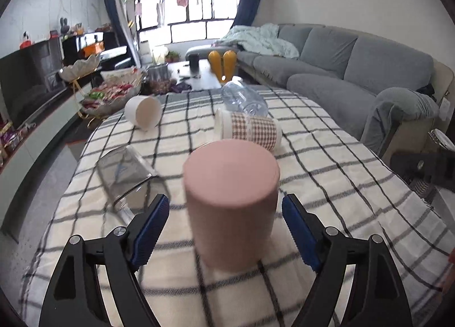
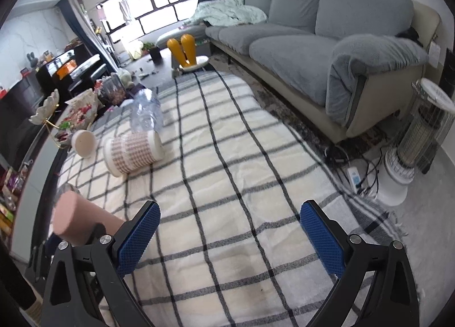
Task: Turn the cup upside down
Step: 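Turn the pink cup rim-down with the left tool and lower it to the table, then set the pink cup rim-down on the cloth and open the left tool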
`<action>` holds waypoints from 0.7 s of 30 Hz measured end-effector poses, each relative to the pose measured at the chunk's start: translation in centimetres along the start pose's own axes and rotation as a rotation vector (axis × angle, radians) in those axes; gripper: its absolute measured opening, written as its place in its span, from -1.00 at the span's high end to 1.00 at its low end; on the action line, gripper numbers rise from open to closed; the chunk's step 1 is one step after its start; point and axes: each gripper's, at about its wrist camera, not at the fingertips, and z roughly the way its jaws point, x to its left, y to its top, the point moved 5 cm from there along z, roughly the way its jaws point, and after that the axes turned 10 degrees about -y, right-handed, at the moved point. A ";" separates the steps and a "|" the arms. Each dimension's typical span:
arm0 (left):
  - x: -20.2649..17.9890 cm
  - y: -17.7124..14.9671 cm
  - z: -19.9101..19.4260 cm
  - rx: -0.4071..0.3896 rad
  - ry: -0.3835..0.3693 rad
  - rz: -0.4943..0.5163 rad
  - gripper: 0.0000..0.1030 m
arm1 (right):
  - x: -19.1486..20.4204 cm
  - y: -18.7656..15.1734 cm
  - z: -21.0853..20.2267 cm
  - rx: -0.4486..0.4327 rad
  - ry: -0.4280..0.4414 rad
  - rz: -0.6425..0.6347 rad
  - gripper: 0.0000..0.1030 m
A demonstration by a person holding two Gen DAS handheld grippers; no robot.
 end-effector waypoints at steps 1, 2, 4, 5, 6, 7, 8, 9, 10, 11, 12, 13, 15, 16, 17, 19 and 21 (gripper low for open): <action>0.2 0.1 -0.9 0.013 -0.003 -0.015 -0.60 | 0.2 0.2 -0.9 -0.018 0.006 -0.008 -0.93; 0.3 0.2 -1.7 0.020 0.004 -0.023 -0.61 | 0.3 0.4 -1.4 -0.029 0.009 -0.013 -0.93; 0.6 0.6 -3.8 0.010 0.000 -0.045 -0.61 | 0.9 0.9 -3.5 -0.076 0.018 -0.034 -0.93; 0.7 0.9 -4.7 -0.002 0.010 -0.046 -0.61 | 1.2 1.2 -4.4 -0.098 0.025 -0.043 -0.93; 0.9 1.4 -6.2 -0.012 0.045 -0.039 -0.63 | 1.5 1.4 -5.2 -0.116 0.032 -0.051 -0.93; 1.3 1.9 -7.3 -0.017 0.068 -0.037 -0.63 | 1.8 1.6 -5.9 -0.130 0.038 -0.060 -0.93; 1.6 2.4 -8.4 -0.026 0.083 -0.044 -0.64 | 2.2 1.9 -6.9 -0.147 0.041 -0.072 -0.93; 1.9 2.7 -9.2 -0.034 0.092 -0.052 -0.69 | 2.5 2.0 -7.6 -0.157 0.040 -0.080 -0.93; 2.5 3.2 -10.3 -0.046 0.111 -0.066 -0.75 | 2.9 2.1 -8.2 -0.164 0.040 -0.089 -0.93; 3.1 3.9 -11.6 -0.057 0.137 -0.082 -0.76 | 3.2 2.2 -8.8 -0.172 0.040 -0.099 -0.93; 3.4 4.1 -12.1 -0.061 0.147 -0.089 -0.77 | 3.6 2.3 -9.6 -0.179 0.035 -0.110 -0.94; 3.9 4.6 -13.1 -0.062 0.165 -0.105 -0.78 | 4.0 2.4 -10.2 -0.183 0.038 -0.117 -0.93; 4.4 5.1 -14.1 -0.054 0.185 -0.121 -0.78 | 4.3 2.7 -11.2 -0.187 0.042 -0.122 -0.94; 4.5 5.2 -14.5 -0.047 0.195 -0.124 -0.78 | 4.5 2.8 -11.6 -0.188 0.042 -0.126 -0.94; 4.5 5.4 -14.8 -0.041 0.201 -0.123 -0.78 | 4.6 2.9 -12.1 -0.191 0.040 -0.130 -0.94; 4.4 5.5 -15.3 -0.031 0.210 -0.118 -0.78 | 4.7 3.0 -13.0 -0.201 0.030 -0.141 -0.94; 4.3 5.5 -15.7 -0.016 0.219 -0.113 -0.81 | 4.8 3.2 -14.1 -0.217 0.020 -0.155 -0.94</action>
